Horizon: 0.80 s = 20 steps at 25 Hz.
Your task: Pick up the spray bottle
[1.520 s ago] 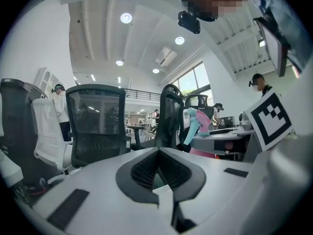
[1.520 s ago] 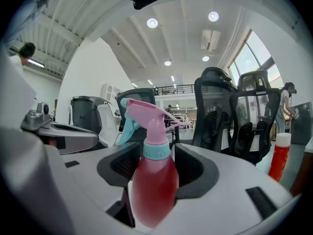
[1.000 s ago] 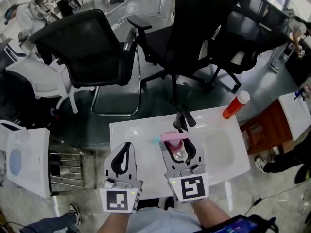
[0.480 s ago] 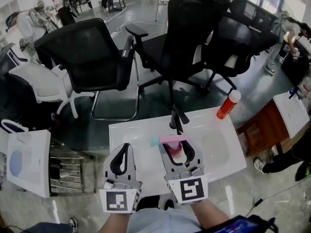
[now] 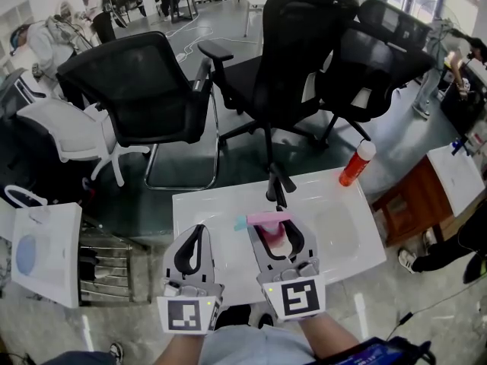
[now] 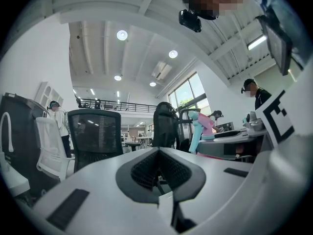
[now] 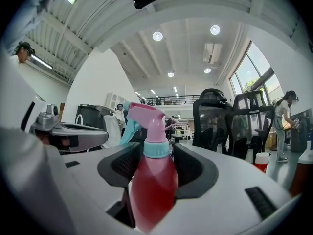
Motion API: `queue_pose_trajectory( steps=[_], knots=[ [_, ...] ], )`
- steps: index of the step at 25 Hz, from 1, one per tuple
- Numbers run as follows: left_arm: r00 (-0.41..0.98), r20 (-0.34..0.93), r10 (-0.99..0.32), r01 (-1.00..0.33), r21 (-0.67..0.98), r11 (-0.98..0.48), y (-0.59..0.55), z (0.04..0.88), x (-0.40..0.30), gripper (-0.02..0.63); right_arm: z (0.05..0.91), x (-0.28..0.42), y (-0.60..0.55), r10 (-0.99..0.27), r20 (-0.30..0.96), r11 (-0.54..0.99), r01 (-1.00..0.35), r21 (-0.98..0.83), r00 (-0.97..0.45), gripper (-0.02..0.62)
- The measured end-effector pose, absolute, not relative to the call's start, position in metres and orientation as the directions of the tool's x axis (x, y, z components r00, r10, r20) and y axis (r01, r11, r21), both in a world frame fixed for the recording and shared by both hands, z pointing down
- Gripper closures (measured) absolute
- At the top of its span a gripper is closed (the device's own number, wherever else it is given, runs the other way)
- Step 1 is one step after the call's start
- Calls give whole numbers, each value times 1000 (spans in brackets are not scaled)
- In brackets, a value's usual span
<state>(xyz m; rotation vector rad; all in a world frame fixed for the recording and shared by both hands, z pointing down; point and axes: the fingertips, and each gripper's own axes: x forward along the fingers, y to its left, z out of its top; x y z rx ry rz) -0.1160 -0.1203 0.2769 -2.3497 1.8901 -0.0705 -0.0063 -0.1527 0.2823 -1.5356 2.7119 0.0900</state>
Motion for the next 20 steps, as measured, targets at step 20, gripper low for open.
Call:
queue_pose_trajectory(
  steps=[20],
  knots=[
    [235,-48,-971,-966,-124,-227,-126,276,-102,590,278,9,-159,-865,-71,495,-868,36,-496,367]
  ],
)
